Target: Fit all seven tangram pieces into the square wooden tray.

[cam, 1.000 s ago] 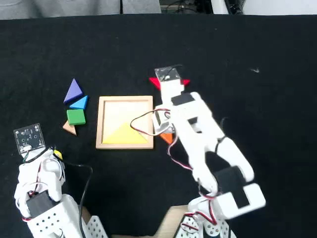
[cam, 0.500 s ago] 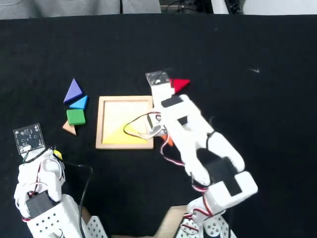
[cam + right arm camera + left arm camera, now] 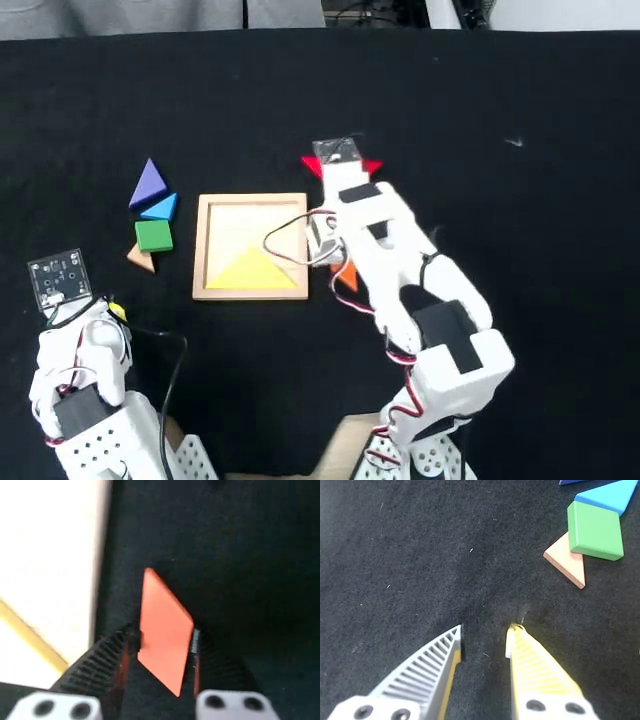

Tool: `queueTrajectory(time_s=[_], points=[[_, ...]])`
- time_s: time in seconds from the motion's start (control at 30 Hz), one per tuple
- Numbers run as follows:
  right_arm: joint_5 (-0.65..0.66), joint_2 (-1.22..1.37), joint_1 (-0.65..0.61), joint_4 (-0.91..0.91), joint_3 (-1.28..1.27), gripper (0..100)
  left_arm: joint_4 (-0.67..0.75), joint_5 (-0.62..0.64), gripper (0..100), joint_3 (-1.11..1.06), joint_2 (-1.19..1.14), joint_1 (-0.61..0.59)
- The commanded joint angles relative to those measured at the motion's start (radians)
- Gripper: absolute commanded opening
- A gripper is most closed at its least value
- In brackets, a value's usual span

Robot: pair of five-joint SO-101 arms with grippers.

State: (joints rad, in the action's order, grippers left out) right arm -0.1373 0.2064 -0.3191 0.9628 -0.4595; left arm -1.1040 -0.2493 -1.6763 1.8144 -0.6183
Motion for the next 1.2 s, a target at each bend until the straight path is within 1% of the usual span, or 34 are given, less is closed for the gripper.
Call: queueTrajectory(time_s=[0.0, 0.13, 0.27, 0.43, 0.6, 0.8, 0.97, 1.17], points=[[0.0, 0.005, 0.005, -0.005, 0.05, 6.2, 0.014, -0.011, 16, -0.007, 0.006, 0.002], [0.0, -0.027, 0.028, 0.023, 0.062, 6.0, 0.014, -0.011, 16, -0.007, 0.006, 0.002], [0.002, -0.156, 0.018, 0.137, 0.124, 6.0, 0.014, -0.011, 16, -0.007, 0.006, 0.002], [0.002, -0.331, -0.1, 0.178, 0.142, 6.0, 0.014, -0.011, 16, -0.007, 0.006, 0.002], [-0.005, -0.39, -0.193, 0.173, 0.148, 6.0, 0.015, -0.011, 16, -0.007, 0.006, 0.002], [-0.006, -0.354, -0.207, 0.17, 0.15, 6.4, 0.017, -0.011, 16, -0.007, 0.006, 0.002], [-0.014, -0.232, -0.207, 0.11, 0.168, 6.0, 0.017, -0.011, 16, -0.007, 0.006, 0.002], [-0.164, -0.073, -0.209, 0.101, 0.266, 6.0, 0.017, -0.011, 16, -0.007, 0.006, 0.002]])
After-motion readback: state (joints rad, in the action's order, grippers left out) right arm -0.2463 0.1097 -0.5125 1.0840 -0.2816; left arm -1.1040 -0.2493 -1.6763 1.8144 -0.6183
